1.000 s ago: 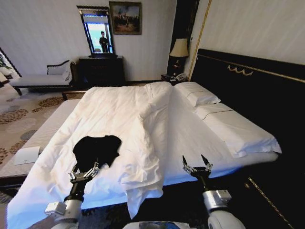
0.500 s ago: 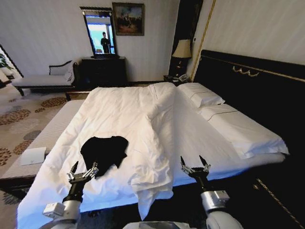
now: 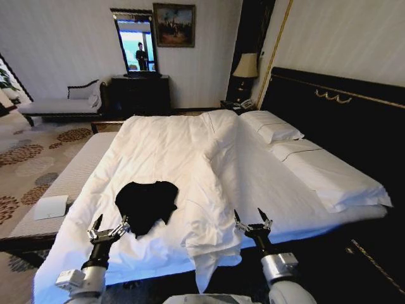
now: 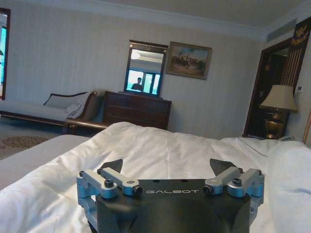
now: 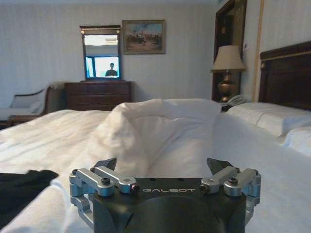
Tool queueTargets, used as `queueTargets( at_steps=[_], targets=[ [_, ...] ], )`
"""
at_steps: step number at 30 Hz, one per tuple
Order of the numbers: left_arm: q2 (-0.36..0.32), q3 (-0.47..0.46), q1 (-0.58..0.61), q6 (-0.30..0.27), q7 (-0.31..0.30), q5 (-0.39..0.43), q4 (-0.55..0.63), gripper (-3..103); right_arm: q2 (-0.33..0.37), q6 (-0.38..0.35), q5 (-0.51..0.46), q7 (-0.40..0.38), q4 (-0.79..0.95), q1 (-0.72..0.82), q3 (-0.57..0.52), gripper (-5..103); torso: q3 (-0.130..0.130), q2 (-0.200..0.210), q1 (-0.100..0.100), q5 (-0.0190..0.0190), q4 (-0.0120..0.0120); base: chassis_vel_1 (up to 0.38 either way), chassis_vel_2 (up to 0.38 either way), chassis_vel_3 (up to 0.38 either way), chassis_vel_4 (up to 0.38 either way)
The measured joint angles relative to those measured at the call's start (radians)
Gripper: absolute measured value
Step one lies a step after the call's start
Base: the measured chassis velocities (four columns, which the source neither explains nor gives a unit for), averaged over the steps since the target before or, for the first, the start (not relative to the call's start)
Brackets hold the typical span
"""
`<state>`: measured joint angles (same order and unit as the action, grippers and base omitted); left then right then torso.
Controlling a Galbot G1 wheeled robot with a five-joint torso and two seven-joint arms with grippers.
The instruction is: Fold the clothes on the bed.
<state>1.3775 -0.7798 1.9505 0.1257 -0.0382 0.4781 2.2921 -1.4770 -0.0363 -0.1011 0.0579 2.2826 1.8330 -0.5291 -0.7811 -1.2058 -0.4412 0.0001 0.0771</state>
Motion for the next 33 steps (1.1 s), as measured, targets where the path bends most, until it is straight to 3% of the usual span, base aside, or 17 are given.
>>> queueTargets(
  at_steps=[8,20,24,26,30,32,33],
  targets=[
    [0.007,-0.008,0.010,0.002,0.001,0.000,0.004,100,0.022,-0.028,-0.096,0.026,-0.036,-0.025,0.106,100,0.000,0.000,0.000,-0.0003,0.0000,0.000,0.000,0.000,0.000],
    [0.024,0.002,0.019,0.000,0.000,-0.022,0.013,100,-0.024,-0.052,-0.029,-0.018,-0.201,-0.162,0.155,101,0.000,0.000,0.000,-0.0001,-0.0002,0.000,0.000,0.000,0.000],
    [0.023,0.001,0.016,-0.003,-0.001,-0.022,0.013,100,-0.008,-0.051,-0.017,-0.031,-0.238,-0.166,0.137,90,0.000,0.000,0.000,-0.0001,0.0000,0.000,0.000,0.000,0.000],
    [0.023,0.002,0.015,-0.003,-0.001,-0.022,0.013,100,-0.005,-0.050,-0.015,-0.031,-0.241,-0.164,0.136,90,0.000,0.000,0.000,-0.0001,-0.0001,0.000,0.000,0.000,0.000],
    [0.022,0.009,0.008,-0.008,-0.003,-0.022,0.013,100,-0.007,-0.044,-0.009,-0.035,-0.245,-0.161,0.136,68,0.000,0.000,0.000,-0.0002,0.0000,0.000,0.000,0.000,0.000],
    [0.022,0.010,0.007,-0.009,-0.003,-0.022,0.013,100,-0.008,-0.044,-0.009,-0.036,-0.245,-0.161,0.136,68,0.000,0.000,0.000,-0.0002,0.0000,0.000,0.000,0.000,0.000],
    [0.021,0.010,0.006,-0.010,-0.003,-0.022,0.013,100,-0.008,-0.043,-0.009,-0.036,-0.244,-0.161,0.135,62,0.000,0.000,0.000,-0.0002,0.0000,0.000,0.000,0.000,0.000]
  ],
)
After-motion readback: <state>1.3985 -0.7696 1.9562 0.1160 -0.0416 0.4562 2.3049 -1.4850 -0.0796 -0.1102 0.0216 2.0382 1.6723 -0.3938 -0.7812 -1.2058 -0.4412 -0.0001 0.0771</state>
